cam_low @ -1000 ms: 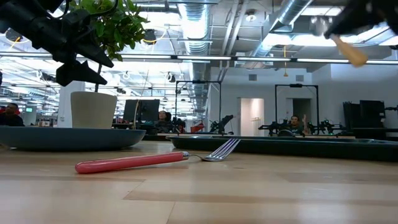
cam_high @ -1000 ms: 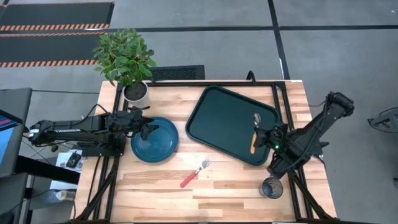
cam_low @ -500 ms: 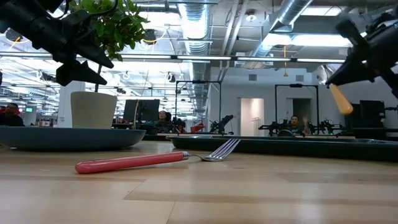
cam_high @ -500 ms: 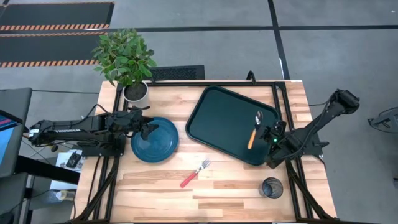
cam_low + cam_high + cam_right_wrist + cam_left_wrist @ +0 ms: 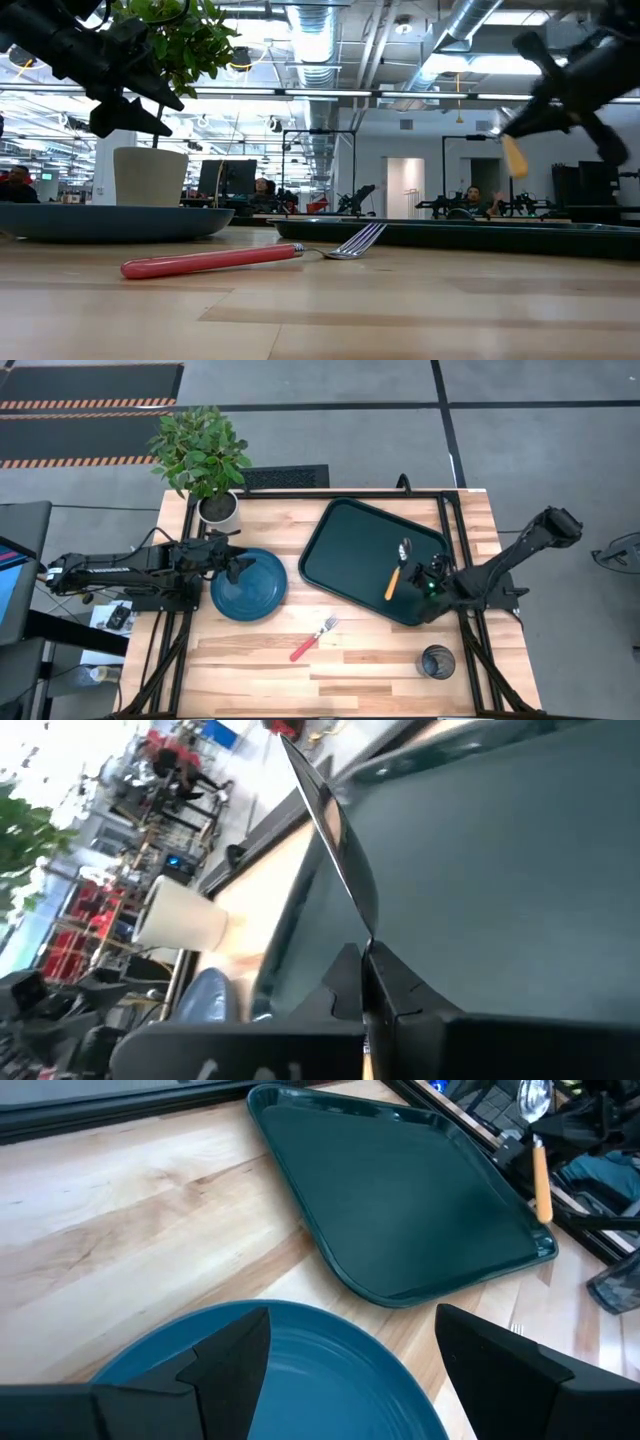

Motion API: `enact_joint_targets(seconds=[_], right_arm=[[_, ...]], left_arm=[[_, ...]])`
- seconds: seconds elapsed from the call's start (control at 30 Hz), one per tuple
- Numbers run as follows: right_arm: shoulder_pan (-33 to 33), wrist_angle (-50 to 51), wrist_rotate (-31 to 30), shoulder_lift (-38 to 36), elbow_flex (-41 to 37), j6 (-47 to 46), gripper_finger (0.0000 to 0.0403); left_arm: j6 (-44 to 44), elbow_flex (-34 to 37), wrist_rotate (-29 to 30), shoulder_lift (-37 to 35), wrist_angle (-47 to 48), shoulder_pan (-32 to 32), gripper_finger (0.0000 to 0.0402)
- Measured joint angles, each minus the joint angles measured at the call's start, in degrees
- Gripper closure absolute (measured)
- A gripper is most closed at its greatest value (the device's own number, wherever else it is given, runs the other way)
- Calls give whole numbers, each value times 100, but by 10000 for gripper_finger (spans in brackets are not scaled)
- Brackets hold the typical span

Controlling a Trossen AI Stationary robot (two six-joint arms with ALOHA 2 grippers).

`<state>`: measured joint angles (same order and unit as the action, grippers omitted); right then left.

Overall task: Pick and place plate/cup/fork/spoon on tray
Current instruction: Put the orange spoon on the black tray

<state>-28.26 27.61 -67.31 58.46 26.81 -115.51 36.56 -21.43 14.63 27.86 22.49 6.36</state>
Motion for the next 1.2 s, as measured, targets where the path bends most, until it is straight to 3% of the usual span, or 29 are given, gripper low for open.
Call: enact_joint_targets(seconds=[0.2, 0.43, 0.6, 0.9, 1.2], right_arm=[[1028, -2259, 648, 13, 0, 2840, 398], [2479, -4155, 2235, 463, 6, 4671, 398], [3165, -5424, 3216, 1052, 7, 5158, 398], [3682, -6466, 3997, 2500, 438, 5258, 397], [3889, -7854, 4047, 3882, 1042, 5318, 397]], left_arm=[[117, 0, 1, 2, -5, 2, 132], [120, 0, 82, 2, -6, 1, 132], [120, 0, 106, 0, -6, -1, 132], [120, 0, 86, 0, -6, 2, 132], [120, 0, 105, 1, -6, 1, 132]])
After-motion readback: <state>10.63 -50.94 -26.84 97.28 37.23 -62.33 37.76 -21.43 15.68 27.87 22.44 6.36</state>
